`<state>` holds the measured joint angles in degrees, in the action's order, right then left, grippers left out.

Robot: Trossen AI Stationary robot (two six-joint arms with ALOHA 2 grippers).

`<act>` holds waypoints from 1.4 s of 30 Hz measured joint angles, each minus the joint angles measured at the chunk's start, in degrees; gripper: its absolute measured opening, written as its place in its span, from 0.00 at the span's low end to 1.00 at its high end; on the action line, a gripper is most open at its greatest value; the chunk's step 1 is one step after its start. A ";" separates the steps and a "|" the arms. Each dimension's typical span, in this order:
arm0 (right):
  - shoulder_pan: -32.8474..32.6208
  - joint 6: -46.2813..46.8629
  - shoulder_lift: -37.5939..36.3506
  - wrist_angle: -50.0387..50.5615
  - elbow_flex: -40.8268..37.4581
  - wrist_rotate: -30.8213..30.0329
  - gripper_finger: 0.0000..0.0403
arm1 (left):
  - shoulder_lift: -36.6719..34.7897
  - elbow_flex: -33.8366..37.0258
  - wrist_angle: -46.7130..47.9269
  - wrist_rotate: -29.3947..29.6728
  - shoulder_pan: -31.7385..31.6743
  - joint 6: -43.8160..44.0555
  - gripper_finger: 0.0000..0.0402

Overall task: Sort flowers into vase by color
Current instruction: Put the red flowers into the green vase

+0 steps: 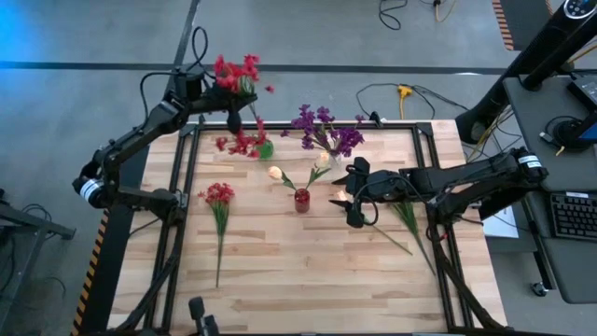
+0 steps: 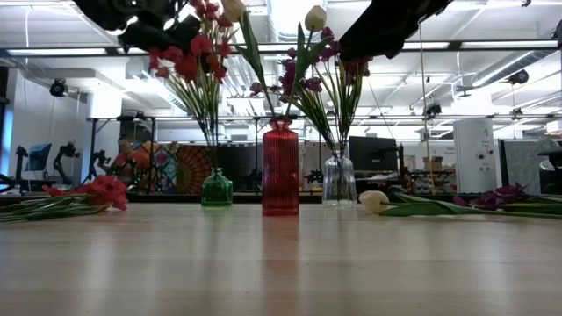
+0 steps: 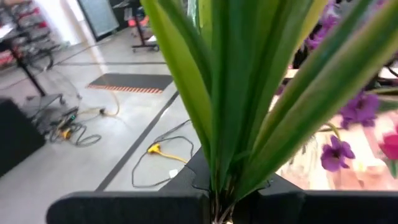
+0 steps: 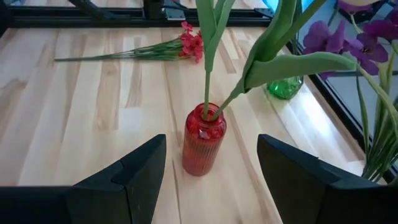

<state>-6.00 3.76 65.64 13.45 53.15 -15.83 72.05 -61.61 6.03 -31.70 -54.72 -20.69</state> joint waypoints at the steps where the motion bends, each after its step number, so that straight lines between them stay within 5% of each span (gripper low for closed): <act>1: -0.02 0.20 -0.02 0.02 0.00 0.02 0.61 | 0.00 0.13 -0.09 -1.05 -0.40 -0.91 0.00; 8: -0.02 2.11 0.11 0.02 0.00 0.00 0.62 | 0.00 0.27 -0.87 -13.49 -4.71 -2.77 0.00; 16: -0.02 3.86 0.11 -0.02 0.00 0.00 0.62 | 1.88 0.27 -1.01 -17.98 -7.56 -2.70 0.00; 27: -0.13 6.91 0.13 -0.44 -0.02 -0.16 0.62 | 7.57 0.26 -2.25 -20.17 -8.39 -3.00 0.00; 42: -0.13 6.65 0.16 -0.44 -0.02 -0.24 0.62 | 6.71 0.27 3.10 -18.82 -8.54 -2.59 0.00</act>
<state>-6.13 10.41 65.80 13.02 53.12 -16.08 78.76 -61.34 9.13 -50.52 -63.26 -23.29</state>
